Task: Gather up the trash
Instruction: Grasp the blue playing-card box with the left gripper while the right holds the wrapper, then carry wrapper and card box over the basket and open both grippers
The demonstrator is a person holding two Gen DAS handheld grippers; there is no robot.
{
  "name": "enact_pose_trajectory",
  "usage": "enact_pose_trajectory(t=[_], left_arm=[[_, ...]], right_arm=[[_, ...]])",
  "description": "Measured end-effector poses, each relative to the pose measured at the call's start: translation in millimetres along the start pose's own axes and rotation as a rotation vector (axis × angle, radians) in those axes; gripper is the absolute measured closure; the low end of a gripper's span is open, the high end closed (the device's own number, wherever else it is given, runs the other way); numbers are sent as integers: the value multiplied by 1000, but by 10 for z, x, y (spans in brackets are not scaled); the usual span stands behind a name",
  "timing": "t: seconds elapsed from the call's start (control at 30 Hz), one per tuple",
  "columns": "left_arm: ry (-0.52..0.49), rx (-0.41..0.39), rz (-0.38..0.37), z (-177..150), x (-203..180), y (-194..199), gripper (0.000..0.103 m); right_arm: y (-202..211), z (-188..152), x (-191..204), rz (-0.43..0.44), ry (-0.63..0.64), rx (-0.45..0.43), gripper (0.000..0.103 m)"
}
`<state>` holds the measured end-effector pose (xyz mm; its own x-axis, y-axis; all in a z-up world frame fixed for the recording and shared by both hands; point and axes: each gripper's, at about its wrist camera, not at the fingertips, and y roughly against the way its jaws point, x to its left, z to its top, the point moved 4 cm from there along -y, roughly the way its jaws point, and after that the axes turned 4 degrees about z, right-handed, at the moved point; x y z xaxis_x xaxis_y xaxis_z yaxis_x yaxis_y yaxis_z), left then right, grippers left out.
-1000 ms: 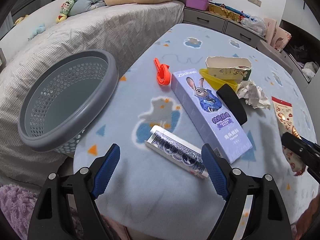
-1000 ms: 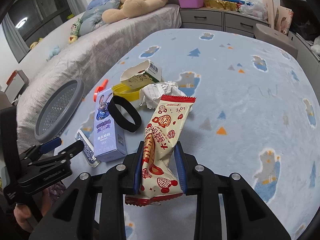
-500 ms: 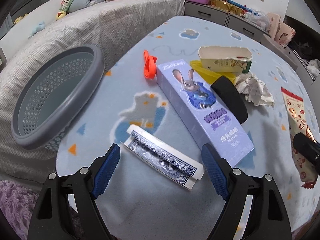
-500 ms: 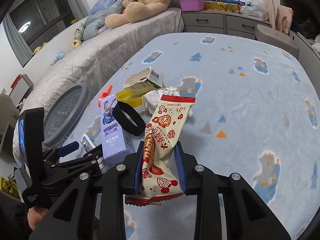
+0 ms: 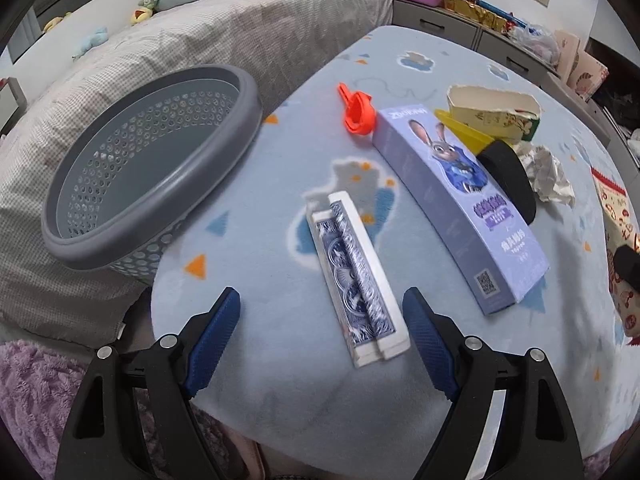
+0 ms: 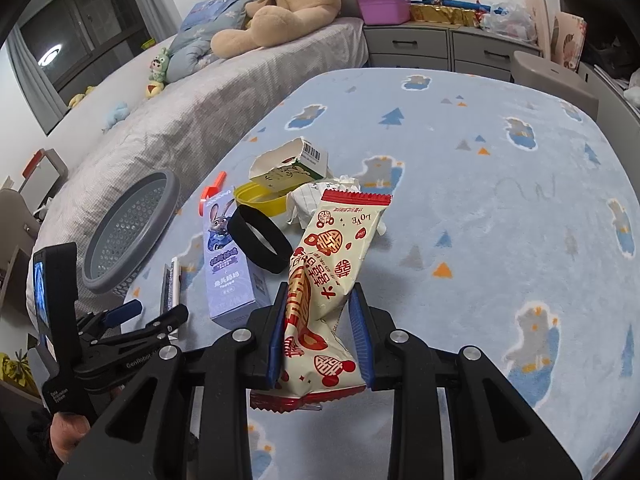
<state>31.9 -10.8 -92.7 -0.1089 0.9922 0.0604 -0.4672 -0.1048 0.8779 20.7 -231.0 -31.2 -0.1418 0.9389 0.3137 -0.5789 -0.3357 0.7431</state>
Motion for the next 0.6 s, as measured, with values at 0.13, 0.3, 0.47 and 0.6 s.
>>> enact_pose_trajectory(t=[0.13,0.3,0.47,0.6], left_arm=[[3,0,1,68,3,-72,23],[1,-1,-6,68,-10,-111,26],[-28,-20,-10,79,-9,-77,68],[-31,-23,-39,79,50,-46,80]], right_arm=[[-6,-6,-2,0,-3,3,74],[-26,-14,-19,-5,-7,8,74],[-43,-13,-16,-8,-6,9,74],[-63,-15,-9,-12,-3,12,74]])
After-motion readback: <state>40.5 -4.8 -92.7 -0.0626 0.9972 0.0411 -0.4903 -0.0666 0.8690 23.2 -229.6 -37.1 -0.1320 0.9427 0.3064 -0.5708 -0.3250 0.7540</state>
